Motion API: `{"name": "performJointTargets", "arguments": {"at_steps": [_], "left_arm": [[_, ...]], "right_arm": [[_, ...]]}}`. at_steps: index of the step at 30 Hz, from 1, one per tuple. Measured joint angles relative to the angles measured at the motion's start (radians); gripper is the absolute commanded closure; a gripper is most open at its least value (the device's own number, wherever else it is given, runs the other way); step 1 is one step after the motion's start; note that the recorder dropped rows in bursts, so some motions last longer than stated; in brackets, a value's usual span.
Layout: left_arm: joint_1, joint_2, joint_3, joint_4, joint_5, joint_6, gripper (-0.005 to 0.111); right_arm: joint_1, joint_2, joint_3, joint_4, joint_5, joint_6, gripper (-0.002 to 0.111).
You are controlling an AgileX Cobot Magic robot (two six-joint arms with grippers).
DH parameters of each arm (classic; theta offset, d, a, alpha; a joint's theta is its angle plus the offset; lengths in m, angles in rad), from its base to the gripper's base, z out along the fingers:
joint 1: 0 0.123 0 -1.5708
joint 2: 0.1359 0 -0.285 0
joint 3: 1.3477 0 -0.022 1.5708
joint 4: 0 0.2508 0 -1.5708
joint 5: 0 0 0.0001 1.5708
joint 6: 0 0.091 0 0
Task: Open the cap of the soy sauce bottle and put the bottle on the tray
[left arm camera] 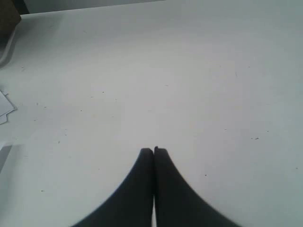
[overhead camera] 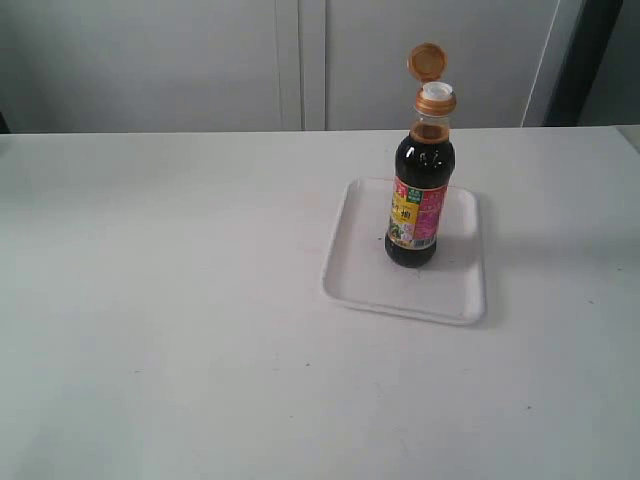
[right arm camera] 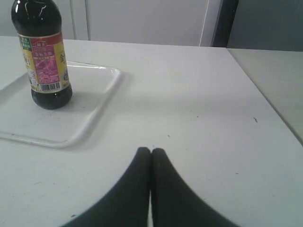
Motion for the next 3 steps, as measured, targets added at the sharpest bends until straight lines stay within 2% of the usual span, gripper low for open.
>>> {"name": "performJointTargets", "arguments": {"at_steps": [3], "left_arm": [[0.000, 0.000, 0.000, 0.000, 0.000, 0.000, 0.107]], "right_arm": [[0.000, 0.000, 0.000, 0.000, 0.000, 0.000, 0.108]]}}
